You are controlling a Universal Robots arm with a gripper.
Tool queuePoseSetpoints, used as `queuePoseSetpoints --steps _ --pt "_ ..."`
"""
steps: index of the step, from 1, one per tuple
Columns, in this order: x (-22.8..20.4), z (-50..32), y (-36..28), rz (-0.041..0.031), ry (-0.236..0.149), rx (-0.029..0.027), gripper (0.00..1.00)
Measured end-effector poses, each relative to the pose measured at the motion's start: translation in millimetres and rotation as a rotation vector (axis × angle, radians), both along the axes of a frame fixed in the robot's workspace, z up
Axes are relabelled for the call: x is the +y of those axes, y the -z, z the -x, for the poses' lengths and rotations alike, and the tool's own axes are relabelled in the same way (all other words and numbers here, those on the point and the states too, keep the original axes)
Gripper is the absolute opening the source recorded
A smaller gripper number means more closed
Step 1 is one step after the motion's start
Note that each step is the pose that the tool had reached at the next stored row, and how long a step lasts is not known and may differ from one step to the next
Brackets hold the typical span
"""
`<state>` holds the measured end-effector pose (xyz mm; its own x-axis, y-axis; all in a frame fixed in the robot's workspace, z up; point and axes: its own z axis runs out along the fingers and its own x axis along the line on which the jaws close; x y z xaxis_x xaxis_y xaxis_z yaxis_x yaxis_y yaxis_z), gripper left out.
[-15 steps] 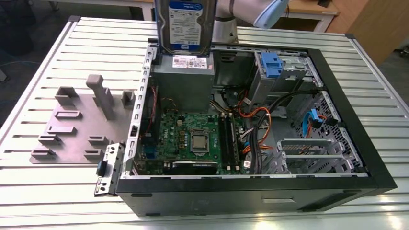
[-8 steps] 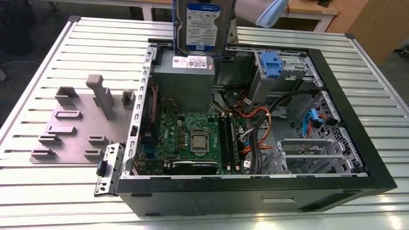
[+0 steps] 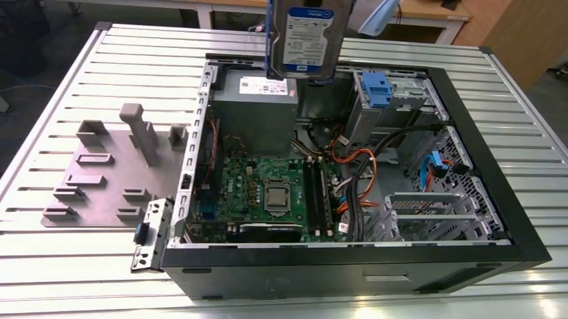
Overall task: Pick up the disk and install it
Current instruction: 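Pick up the disk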
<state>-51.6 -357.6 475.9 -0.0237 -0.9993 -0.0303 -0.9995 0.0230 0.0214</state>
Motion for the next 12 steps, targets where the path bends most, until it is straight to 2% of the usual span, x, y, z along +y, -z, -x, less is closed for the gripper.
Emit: queuePoseSetpoints --steps 4,12 --pt "0.0 -16.8 0.3 0.0 0.0 -0.0001 0.35" --pt "-0.8 -17.4 0.3 0.0 0.0 0.0 0.35"
